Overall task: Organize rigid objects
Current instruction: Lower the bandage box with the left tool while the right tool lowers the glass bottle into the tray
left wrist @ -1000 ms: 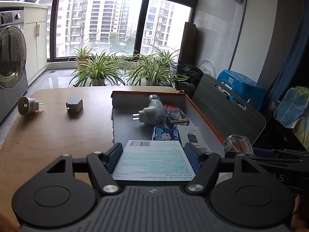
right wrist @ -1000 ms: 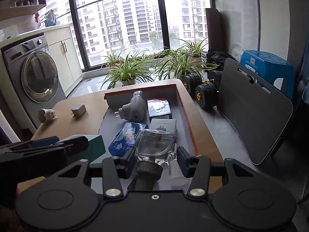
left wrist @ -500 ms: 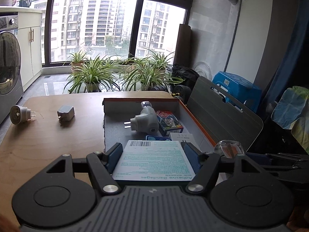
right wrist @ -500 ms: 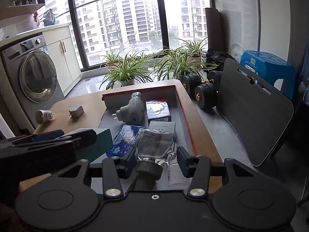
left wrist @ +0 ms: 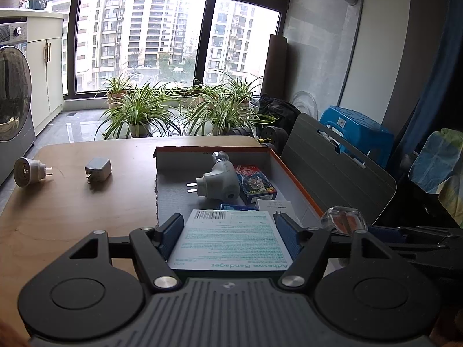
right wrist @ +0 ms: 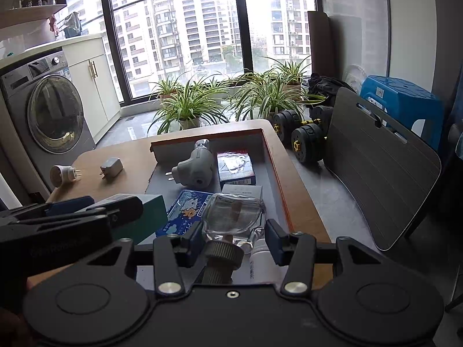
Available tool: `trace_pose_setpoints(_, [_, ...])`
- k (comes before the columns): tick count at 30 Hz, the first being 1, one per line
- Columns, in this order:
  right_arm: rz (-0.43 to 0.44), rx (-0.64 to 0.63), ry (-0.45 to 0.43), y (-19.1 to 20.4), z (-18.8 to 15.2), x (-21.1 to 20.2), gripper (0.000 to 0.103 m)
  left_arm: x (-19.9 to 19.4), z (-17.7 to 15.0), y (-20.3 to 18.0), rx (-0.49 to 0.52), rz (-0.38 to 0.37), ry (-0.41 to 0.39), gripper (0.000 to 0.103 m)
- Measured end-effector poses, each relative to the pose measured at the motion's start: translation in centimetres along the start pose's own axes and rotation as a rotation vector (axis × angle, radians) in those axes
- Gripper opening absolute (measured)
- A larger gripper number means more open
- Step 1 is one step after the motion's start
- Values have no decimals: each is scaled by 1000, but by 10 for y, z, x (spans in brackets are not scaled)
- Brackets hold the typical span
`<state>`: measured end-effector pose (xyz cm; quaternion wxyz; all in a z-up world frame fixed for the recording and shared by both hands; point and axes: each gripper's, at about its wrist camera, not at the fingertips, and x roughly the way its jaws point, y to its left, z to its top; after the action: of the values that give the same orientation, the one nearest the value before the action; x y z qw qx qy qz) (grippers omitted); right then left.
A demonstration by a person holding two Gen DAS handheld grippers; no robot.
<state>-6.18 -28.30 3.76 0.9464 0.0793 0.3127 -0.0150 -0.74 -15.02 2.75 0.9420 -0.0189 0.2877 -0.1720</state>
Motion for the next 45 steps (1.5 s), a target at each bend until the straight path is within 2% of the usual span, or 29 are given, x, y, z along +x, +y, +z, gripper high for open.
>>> trace_pose_setpoints(45, [-5,1,22,-2,0,20,57,9,-6,2,-16,-3,30,72])
